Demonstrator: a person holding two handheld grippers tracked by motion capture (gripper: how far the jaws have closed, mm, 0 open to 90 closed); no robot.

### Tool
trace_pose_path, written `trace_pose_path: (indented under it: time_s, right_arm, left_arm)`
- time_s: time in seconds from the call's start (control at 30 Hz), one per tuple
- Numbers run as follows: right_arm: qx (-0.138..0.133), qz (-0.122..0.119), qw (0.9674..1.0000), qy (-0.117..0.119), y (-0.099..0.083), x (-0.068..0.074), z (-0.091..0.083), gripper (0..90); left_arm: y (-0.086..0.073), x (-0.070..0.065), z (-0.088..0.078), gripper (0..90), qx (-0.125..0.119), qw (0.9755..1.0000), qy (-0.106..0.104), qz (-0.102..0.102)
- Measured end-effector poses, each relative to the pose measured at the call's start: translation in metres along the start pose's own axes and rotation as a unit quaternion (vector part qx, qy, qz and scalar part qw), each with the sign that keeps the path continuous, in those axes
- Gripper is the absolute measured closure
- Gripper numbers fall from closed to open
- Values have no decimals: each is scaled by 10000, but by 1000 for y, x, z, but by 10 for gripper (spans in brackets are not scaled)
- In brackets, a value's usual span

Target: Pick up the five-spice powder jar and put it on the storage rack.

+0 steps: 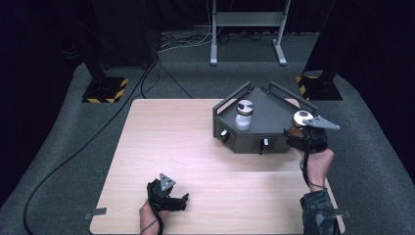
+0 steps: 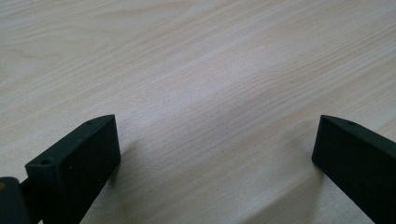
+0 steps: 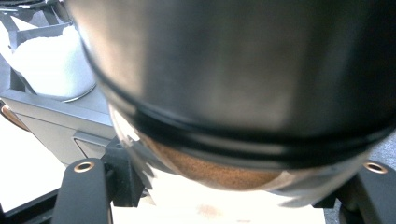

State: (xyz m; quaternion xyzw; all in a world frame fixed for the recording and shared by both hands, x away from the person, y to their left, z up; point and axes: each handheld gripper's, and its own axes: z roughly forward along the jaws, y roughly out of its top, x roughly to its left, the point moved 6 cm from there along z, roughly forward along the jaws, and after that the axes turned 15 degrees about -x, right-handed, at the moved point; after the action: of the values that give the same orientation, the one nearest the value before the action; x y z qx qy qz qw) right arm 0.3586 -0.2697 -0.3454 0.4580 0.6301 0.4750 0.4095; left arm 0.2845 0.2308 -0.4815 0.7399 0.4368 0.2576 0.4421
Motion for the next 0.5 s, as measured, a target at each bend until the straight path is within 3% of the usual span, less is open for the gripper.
trace_pose_path:
  time_s: [0.5]
  right_arm:
    - [45,22,10000,-6,10,-1,15,303]
  left_arm:
    - [0,0,0,8,0,10000,1,-1]
